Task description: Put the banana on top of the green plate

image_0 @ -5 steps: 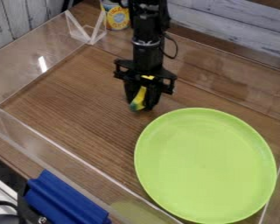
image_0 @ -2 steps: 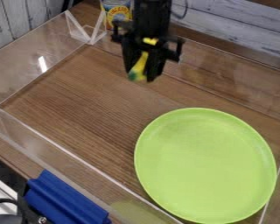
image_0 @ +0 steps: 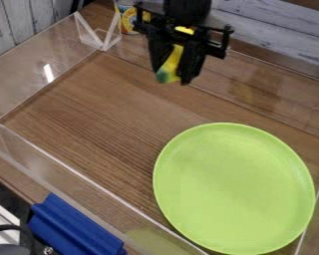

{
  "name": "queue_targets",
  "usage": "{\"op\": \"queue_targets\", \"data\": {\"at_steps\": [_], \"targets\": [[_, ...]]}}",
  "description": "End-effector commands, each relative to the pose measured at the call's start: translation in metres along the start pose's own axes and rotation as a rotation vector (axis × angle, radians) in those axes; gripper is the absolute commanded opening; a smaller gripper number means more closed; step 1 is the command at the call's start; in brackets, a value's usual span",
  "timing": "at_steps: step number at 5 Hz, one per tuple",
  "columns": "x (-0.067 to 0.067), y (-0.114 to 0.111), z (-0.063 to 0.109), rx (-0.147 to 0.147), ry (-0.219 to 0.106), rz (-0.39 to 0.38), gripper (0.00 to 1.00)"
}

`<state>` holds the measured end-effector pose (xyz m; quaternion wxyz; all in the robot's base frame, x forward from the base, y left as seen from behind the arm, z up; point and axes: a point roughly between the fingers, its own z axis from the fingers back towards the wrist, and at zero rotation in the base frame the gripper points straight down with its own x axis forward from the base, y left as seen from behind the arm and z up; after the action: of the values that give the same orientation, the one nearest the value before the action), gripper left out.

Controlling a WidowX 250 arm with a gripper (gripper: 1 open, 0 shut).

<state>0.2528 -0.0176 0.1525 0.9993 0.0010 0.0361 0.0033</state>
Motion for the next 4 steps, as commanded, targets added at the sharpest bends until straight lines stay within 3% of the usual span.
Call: {"op": "queue_targets", "data": {"at_steps": [1,2,4], "targets": [[-0.018,-0.021,0.008,-0.006,-0.032,-0.010,0.00],[-0.033,-0.049,0.006,-0.007,-0.031,-0.015,0.00],[-0.046,-0.109,-0.008,0.000,-0.041,0.006,0.00]]}}
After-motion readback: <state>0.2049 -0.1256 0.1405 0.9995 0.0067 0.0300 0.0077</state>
